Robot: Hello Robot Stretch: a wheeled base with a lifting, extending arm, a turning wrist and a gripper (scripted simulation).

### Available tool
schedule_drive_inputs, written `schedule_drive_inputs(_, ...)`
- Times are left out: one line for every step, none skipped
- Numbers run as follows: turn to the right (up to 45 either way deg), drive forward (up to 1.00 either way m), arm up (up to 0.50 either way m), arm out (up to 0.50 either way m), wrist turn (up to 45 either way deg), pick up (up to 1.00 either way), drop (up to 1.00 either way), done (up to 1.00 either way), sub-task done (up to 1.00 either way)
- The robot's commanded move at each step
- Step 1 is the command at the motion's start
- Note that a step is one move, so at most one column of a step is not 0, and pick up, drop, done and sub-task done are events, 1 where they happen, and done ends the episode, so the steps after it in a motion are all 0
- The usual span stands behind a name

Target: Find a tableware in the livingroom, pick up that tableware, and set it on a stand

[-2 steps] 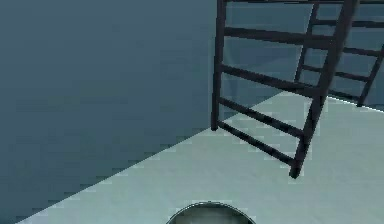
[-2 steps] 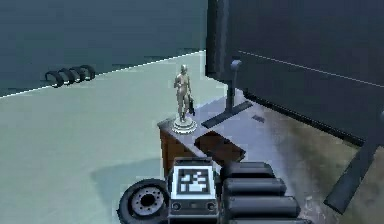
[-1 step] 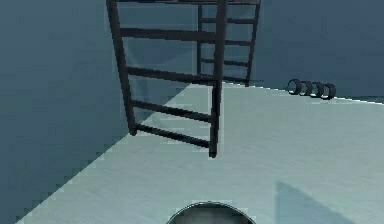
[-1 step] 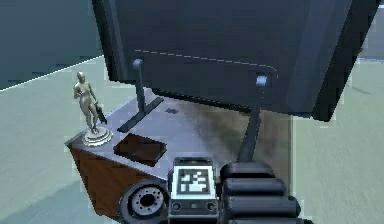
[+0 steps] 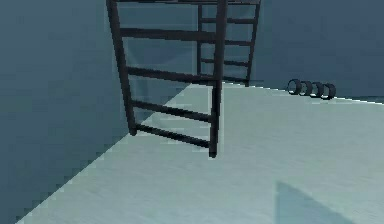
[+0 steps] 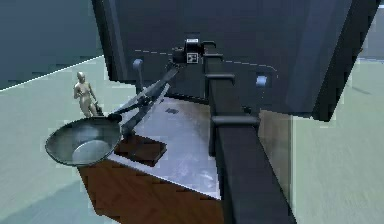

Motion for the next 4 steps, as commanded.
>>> schedule_drive_inputs(0.0,0.00,0.00,0.00,45.0,0.00,0.00,0.00,0.00)
schedule_drive_inputs(0.0,0.00,0.00,0.00,45.0,0.00,0.00,0.00,0.00)
schedule_drive_inputs(0.0,0.00,0.00,0.00,45.0,0.00,0.00,0.00,0.00)
schedule_drive_inputs(0.0,0.00,0.00,0.00,9.0,0.00,0.00,0.00,0.00)
